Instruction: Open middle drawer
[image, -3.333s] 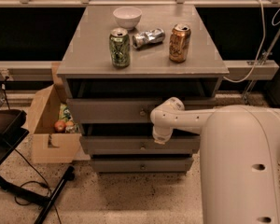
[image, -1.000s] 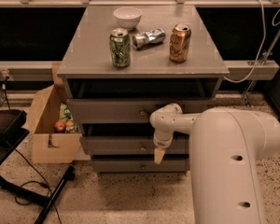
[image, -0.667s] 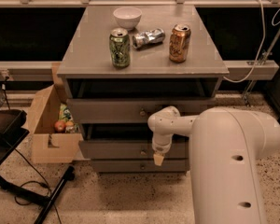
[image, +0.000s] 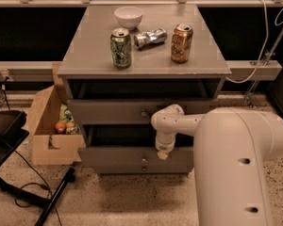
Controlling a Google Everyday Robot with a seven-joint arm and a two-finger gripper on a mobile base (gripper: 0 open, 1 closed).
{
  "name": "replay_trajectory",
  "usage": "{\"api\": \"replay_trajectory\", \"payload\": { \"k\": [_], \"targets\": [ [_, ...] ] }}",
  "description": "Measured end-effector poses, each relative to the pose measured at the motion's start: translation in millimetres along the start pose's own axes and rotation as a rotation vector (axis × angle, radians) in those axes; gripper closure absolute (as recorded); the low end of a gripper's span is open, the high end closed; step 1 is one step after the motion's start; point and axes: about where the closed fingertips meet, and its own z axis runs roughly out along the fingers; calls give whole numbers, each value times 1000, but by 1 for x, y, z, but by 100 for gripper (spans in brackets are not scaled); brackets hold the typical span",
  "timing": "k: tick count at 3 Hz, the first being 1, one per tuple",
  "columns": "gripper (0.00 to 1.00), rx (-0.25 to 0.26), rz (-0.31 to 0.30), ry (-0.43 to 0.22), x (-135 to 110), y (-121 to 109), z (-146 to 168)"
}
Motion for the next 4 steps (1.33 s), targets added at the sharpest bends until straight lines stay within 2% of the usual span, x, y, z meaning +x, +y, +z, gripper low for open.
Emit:
{"api": "replay_trajectory", "payload": {
  "k": [1, 4],
  "targets": [
    [100, 0, 0, 0, 0, 0, -4],
    [100, 7, 2, 0, 3, 12, -11]
  ]
}}
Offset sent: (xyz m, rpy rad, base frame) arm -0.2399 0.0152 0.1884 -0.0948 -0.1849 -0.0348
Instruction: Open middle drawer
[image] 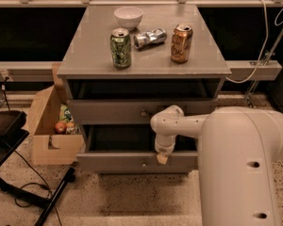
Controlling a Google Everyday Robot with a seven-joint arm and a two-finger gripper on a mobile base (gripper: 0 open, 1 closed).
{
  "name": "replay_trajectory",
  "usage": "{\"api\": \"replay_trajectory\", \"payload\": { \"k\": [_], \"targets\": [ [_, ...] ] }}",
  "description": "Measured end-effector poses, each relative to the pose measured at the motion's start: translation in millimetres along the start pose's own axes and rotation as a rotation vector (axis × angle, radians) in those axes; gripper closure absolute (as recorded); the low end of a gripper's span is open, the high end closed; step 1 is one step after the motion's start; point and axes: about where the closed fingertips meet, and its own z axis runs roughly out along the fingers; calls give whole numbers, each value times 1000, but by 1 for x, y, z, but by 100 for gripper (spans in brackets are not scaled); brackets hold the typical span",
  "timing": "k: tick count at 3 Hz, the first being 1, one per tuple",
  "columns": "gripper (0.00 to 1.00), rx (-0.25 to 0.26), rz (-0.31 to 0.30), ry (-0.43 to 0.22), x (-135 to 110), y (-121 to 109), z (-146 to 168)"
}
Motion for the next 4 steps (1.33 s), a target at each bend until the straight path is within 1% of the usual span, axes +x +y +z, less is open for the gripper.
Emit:
{"api": "replay_trajectory", "payload": {
  "k": [1, 2, 3, 4],
  "targets": [
    [100, 7, 1, 2, 3, 12, -6],
    [100, 20, 0, 4, 8, 29, -12],
    [100, 20, 0, 4, 8, 29, -12],
    [100, 36, -5, 2, 14, 47, -19]
  ]
}}
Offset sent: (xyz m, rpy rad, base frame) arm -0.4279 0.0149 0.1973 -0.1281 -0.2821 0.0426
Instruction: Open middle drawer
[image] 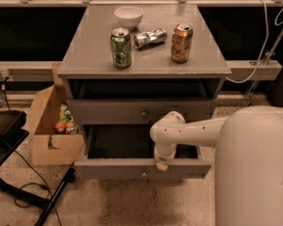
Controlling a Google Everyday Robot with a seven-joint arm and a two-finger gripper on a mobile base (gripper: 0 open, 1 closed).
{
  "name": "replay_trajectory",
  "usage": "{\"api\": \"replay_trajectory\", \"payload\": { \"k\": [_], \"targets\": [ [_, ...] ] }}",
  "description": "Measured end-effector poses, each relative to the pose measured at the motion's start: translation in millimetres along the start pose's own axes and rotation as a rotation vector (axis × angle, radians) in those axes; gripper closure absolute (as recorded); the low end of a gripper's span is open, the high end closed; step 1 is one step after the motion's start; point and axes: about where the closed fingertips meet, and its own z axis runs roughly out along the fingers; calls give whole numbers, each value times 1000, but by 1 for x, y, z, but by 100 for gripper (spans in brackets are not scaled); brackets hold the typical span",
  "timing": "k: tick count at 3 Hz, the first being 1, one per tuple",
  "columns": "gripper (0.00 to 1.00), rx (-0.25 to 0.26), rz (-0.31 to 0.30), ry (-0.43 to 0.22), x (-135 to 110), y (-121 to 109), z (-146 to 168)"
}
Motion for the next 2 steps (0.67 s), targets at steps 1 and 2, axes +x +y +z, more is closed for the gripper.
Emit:
{"api": "replay_trajectory", "payload": {
  "k": [1, 2],
  "targets": [
    [100, 2, -1, 0, 1, 3, 0],
    [100, 18, -5, -3, 7, 19, -8]
  ]
}}
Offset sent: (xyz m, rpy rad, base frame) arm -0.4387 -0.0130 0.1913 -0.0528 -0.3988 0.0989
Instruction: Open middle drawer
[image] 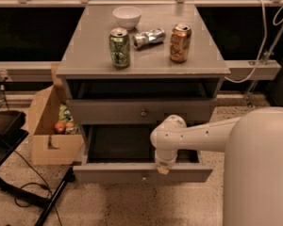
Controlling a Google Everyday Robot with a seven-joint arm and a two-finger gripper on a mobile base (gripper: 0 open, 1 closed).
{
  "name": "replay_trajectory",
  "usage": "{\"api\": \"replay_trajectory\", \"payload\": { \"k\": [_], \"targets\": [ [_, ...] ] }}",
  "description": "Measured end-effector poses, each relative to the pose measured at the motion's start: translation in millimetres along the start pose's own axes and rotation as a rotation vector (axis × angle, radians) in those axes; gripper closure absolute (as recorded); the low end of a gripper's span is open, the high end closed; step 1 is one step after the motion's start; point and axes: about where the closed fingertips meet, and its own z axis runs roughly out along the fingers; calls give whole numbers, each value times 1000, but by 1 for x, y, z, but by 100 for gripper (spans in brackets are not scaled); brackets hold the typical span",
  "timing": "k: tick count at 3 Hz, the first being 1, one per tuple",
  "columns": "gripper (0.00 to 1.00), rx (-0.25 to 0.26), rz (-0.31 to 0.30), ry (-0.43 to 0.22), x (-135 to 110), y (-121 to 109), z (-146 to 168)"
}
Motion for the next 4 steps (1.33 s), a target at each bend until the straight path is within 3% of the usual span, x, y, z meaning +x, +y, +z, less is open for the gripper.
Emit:
{"api": "replay_trajectory", "payload": {
  "k": [1, 2, 4],
  "targets": [
    [100, 3, -1, -1, 1, 3, -2],
    [100, 25, -11, -8, 11, 30, -14],
    [100, 39, -18, -12, 17, 47, -22]
  ]
}}
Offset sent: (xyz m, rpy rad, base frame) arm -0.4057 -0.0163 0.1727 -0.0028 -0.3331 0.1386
